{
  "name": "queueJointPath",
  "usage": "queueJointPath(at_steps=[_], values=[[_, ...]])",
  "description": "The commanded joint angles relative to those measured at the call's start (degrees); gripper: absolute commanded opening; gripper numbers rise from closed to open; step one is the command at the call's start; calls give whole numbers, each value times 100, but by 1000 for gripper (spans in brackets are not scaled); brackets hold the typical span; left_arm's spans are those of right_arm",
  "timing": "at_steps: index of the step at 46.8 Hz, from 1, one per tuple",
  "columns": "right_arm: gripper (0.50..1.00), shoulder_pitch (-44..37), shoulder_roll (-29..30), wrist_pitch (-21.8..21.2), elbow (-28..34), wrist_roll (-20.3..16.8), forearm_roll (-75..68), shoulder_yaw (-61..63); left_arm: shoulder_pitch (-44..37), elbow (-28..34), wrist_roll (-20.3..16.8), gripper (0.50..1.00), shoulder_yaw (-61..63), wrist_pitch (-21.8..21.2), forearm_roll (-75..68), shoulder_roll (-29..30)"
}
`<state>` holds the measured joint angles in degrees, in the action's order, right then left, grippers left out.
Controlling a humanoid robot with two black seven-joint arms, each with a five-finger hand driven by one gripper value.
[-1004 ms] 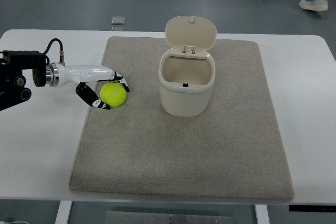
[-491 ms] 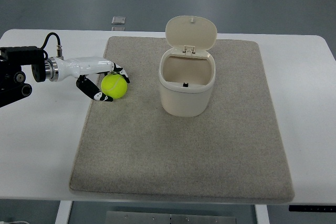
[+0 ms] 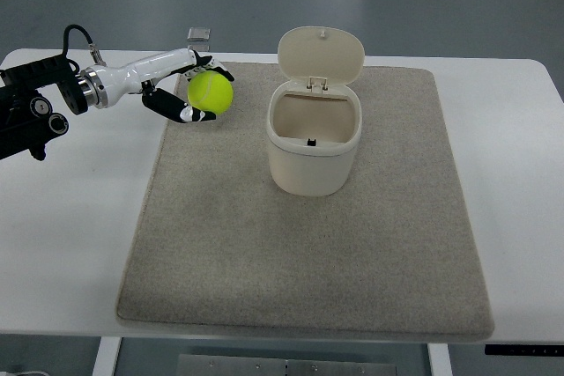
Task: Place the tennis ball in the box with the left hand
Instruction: 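Lift the tennis ball up and away from the mat with the left hand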
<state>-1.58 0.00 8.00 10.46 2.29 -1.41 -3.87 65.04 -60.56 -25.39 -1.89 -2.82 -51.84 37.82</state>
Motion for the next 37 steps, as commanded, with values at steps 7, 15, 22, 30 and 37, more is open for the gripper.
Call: queueJointPath(at_steps=[7,15,22,30,37], values=[[901,8,0,0,0,0,0,0,88,0,-1,500,-654,-140,1114,-82],[901,0,0,0,0,0,0,0,272,0,-1,500,-892,-140,1616,-275],[901,0,0,0,0,0,0,0,554,-9,-1,500,-927,-140,1914,-319],[901,0,0,0,0,0,0,0,896,-44,-1,500,-936,-140,2213,-328],[901,0,0,0,0,0,0,0,1283,-44,-1,500,-927,-131,2477,-530]])
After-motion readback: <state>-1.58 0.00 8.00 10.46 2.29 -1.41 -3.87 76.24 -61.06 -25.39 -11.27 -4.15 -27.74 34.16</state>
